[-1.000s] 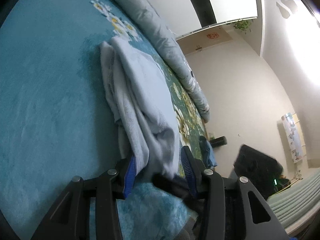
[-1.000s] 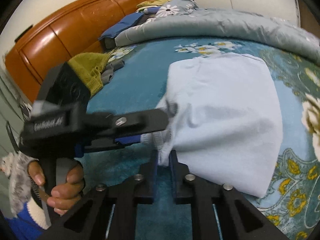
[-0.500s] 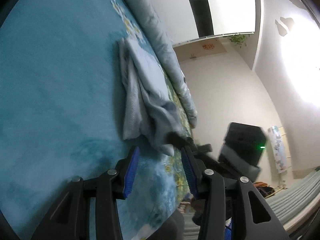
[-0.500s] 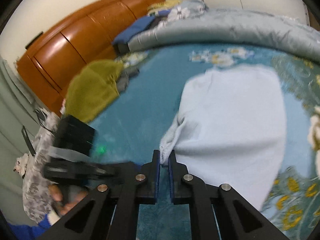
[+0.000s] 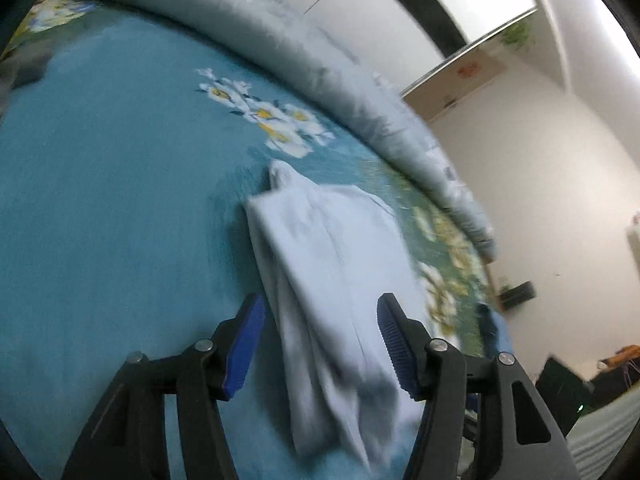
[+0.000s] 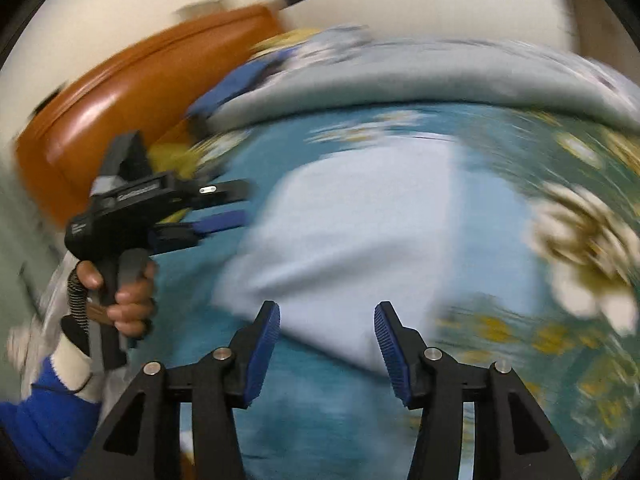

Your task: Fold clothes

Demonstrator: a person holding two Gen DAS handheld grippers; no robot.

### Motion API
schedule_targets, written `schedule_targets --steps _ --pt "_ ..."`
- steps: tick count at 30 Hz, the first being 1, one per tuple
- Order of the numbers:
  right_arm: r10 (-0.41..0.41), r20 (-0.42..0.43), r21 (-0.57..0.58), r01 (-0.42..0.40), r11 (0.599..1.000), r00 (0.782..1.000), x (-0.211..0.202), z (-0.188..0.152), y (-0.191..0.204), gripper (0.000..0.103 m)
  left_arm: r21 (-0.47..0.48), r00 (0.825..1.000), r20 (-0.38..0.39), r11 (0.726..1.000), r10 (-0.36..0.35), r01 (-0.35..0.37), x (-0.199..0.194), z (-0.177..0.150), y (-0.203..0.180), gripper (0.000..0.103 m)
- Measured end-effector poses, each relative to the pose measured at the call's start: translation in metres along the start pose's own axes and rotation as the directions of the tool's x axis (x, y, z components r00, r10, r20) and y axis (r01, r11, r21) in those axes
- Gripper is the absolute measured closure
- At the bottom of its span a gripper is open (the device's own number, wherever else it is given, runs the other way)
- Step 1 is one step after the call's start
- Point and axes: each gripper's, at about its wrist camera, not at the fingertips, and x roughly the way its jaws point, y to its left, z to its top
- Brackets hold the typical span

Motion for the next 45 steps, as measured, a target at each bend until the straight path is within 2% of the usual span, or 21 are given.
schedule_targets --steps 2,5,9,13,14,15,16,17,19,23,25,29,31,32,34,37,38,39,40,42,45 --pt "0.022 0.000 0.137 -0.021 0.990 1.000 0.000 -0.007 -0.031 0.050 0.015 0.999 -0.021 0.999 0.045 -0.045 0.010 0.014 0.006 0.043" --pt "0.089 -0.006 0.243 -0.085 0.966 0.996 0.009 -0.017 -0.051 0.049 0.013 0.995 -0.035 0.995 0.096 -0.095 0.030 0.032 0.016 0.043" --pt "0.152 0.014 0.267 -0.150 0.952 0.988 0.021 -0.017 -0.045 0.048 -0.019 0.995 -0.066 0.997 0.077 -0.079 0.054 0.047 0.024 0.043" --pt "0.175 0.004 0.262 -0.170 0.950 0.985 0.032 -0.011 -0.036 0.050 -0.047 0.998 -0.045 0.998 0.043 -0.045 0.060 0.050 0.023 0.043" --pt "0.174 0.001 0.259 -0.168 0.951 0.985 0.034 -0.010 -0.035 0.053 -0.049 0.998 -0.041 0.998 0.045 -0.047 0.060 0.049 0.022 0.047" --pt "0.173 -0.001 0.257 -0.167 0.952 0.985 0.036 -0.008 -0.034 0.057 -0.055 0.998 -0.039 0.997 0.054 -0.056 0.061 0.048 0.021 0.057" --pt "0.170 -0.008 0.257 -0.163 0.953 0.985 0.037 -0.007 -0.034 0.073 -0.062 0.997 -0.039 0.996 0.064 -0.066 0.062 0.046 0.020 0.087" --pt "0.166 -0.018 0.260 -0.156 0.953 0.986 0.038 -0.006 -0.035 0.088 -0.081 0.998 -0.030 0.995 0.063 -0.065 0.060 0.044 0.020 0.090" --pt "0.183 -0.025 0.275 -0.169 0.946 0.983 0.037 -0.001 -0.040 0.093 -0.123 0.998 -0.012 0.991 0.059 -0.060 0.056 0.040 0.019 0.092" --pt "0.209 -0.011 0.242 -0.200 0.949 0.978 0.012 0.020 -0.048 0.095 -0.105 0.998 0.033 0.993 0.054 -0.050 0.032 0.026 -0.001 0.094" --pt "0.207 -0.015 0.208 -0.199 0.958 0.978 -0.007 0.038 -0.054 0.095 -0.091 0.999 0.041 0.996 0.011 -0.008 0.015 0.011 -0.013 0.094" --pt "0.149 -0.039 0.099 -0.145 0.985 0.988 -0.047 0.070 -0.070 0.095 -0.034 0.995 0.080 0.997 -0.067 0.070 -0.017 -0.036 -0.041 0.094" --pt "0.125 -0.054 0.056 -0.122 0.991 0.991 -0.062 0.080 -0.083 0.095 -0.002 0.992 0.095 0.997 -0.082 0.083 -0.021 -0.060 -0.049 0.094" --pt "0.118 -0.072 0.046 -0.114 0.992 0.990 -0.064 0.081 -0.090 0.095 0.002 0.994 0.091 0.998 -0.064 0.064 -0.016 -0.067 -0.048 0.094" --pt "0.100 -0.124 0.054 -0.094 0.994 0.987 -0.055 0.075 -0.102 0.095 0.006 0.997 0.080 1.000 -0.020 0.020 -0.005 -0.081 -0.044 0.094" --pt "0.041 -0.198 0.086 -0.024 0.996 0.979 -0.030 0.046 -0.123 0.095 -0.018 0.997 0.060 0.999 0.041 -0.040 0.009 -0.091 -0.029 0.093" --pt "0.040 -0.201 0.107 -0.019 0.994 0.979 -0.026 0.039 -0.129 0.095 -0.030 0.998 0.056 0.999 0.034 -0.032 0.009 -0.092 -0.025 0.091" --pt "0.050 -0.194 0.134 -0.024 0.991 0.980 -0.023 0.034 -0.135 0.095 -0.050 0.998 0.057 0.999 0.017 -0.014 0.006 -0.092 -0.021 0.091" --pt "0.068 -0.178 0.166 -0.039 0.985 0.982 -0.023 0.029 -0.141 0.090 -0.040 0.998 0.069 0.999 0.015 -0.012 0.001 -0.091 -0.022 0.091" --pt "0.082 -0.146 0.196 -0.053 0.979 0.986 -0.026 0.024 -0.146 0.090 -0.010 0.995 0.096 1.000 0.016 -0.015 -0.011 -0.090 -0.027 0.091" --pt "0.028 -0.099 0.174 -0.010 0.985 0.995 -0.041 0.021 -0.142 0.080 0.013 0.996 0.086 1.000 -0.006 0.005 -0.017 -0.091 -0.033 0.086"
